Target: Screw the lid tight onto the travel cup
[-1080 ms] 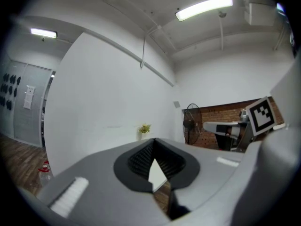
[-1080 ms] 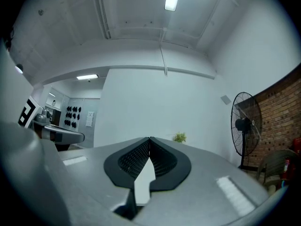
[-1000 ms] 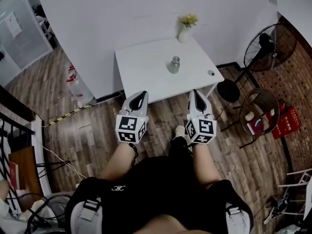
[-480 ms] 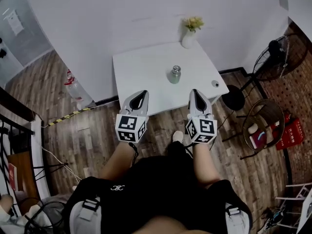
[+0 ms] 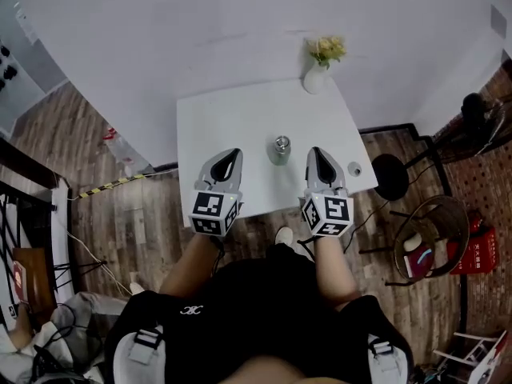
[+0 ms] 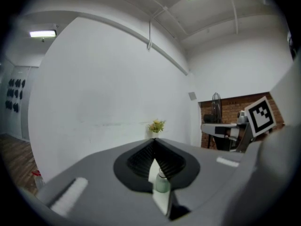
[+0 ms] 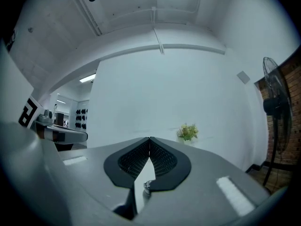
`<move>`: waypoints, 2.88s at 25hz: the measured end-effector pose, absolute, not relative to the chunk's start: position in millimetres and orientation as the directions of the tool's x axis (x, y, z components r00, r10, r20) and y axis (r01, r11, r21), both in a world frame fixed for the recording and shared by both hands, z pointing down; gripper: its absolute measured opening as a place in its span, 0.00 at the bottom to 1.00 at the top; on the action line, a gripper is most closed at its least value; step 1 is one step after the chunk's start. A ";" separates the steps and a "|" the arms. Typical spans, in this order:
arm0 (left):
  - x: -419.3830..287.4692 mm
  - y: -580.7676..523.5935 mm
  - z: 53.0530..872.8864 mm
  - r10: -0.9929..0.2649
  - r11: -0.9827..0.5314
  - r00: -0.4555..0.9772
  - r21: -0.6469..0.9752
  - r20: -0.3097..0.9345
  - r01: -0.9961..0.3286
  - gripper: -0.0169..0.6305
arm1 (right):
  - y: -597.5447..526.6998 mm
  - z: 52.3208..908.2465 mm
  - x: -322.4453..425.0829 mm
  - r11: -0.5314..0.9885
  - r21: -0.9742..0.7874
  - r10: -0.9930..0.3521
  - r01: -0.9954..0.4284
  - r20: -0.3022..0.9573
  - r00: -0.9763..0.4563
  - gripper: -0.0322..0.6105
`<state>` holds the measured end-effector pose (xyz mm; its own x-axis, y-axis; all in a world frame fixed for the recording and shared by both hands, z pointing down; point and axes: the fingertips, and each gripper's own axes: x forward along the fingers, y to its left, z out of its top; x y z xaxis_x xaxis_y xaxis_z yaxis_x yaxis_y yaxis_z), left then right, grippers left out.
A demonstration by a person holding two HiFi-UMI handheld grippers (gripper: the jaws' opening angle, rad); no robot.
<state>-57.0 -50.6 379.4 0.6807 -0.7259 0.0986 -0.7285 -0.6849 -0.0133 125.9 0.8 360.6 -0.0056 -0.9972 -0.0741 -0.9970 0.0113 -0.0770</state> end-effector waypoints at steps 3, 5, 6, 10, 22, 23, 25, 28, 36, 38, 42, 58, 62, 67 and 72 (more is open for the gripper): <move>-36.7 -85.0 381.1 -0.747 -0.659 0.654 -0.005 0.118 -0.752 0.11 | -39.0 360.9 150.3 0.042 -0.081 -0.998 -0.996 -0.059 -0.037 0.05; -24.8 -107.0 383.8 -0.760 -0.641 0.636 0.003 0.134 -0.767 0.11 | -64.5 361.5 164.9 0.066 -0.084 -0.997 -0.994 -0.056 -0.062 0.05; -19.7 -116.9 385.9 -0.766 -0.632 0.626 0.006 0.144 -0.775 0.11 | -75.9 362.0 171.2 0.080 -0.086 -0.996 -0.993 -0.056 -0.076 0.05; -9.7 -149.4 397.5 -0.796 -0.586 0.577 0.009 0.179 -0.811 0.11 | -116.9 368.3 186.4 0.166 -0.088 -0.986 -0.982 -0.041 -0.163 0.05; -23.1 -196.6 455.9 -0.793 -0.562 0.551 0.035 0.262 -0.826 0.11 | -193.3 416.1 196.6 0.405 -0.060 -0.911 -0.912 0.054 -0.408 0.06; -21.5 -197.4 460.3 -0.781 -0.577 0.565 0.037 0.265 -0.816 0.11 | -196.1 421.3 196.7 0.432 -0.054 -0.898 -0.900 0.064 -0.434 0.05; -14.6 -192.4 472.7 -0.742 -0.622 0.609 0.050 0.279 -0.781 0.11 | -196.6 432.8 195.6 0.499 -0.042 -0.861 -0.865 0.085 -0.501 0.06; -3.2 -184.4 492.7 -0.669 -0.696 0.680 0.066 0.299 -0.715 0.19 | -194.8 450.2 188.0 0.605 -0.009 -0.789 -0.796 0.123 -0.602 0.18; 27.0 -150.5 556.4 -0.470 -0.829 0.785 0.104 0.403 -0.549 0.51 | -160.6 504.0 152.1 0.849 -0.012 -0.500 -0.529 0.304 -0.811 0.37; 37.9 -142.8 568.3 -0.435 -0.849 0.800 0.109 0.413 -0.518 0.54 | -150.6 515.7 147.1 0.880 -0.031 -0.439 -0.474 0.329 -0.836 0.41; 60.6 -136.8 590.9 -0.400 -0.864 0.814 0.122 0.420 -0.488 0.56 | -143.6 531.2 136.0 0.925 -0.017 -0.342 -0.379 0.397 -0.852 0.44; 124.4 -153.4 639.6 -0.398 -0.870 0.806 0.097 0.438 -0.483 0.64 | -143.9 579.3 94.9 0.985 0.039 0.110 0.169 0.612 -0.783 0.47; 121.5 -157.8 646.1 -0.427 -0.855 0.783 0.080 0.452 -0.513 0.61 | -143.9 601.2 98.8 0.954 0.005 0.208 0.300 0.709 -0.674 0.47; 119.5 -158.9 642.5 -0.411 -0.871 0.802 0.072 0.434 -0.486 0.60 | -142.3 605.2 97.6 0.898 -0.028 0.307 0.440 0.757 -0.577 0.46; 117.4 -157.5 640.6 -0.385 -0.888 0.820 0.074 0.423 -0.454 0.60 | -139.8 603.1 94.6 0.888 -0.060 0.355 0.457 0.721 -0.595 0.46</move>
<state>117.4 -157.5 640.6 0.8203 -0.3847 0.4233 -0.4545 -0.8877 0.0740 94.6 -139.8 603.1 -0.5946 0.3549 0.7215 0.4566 0.8876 -0.0603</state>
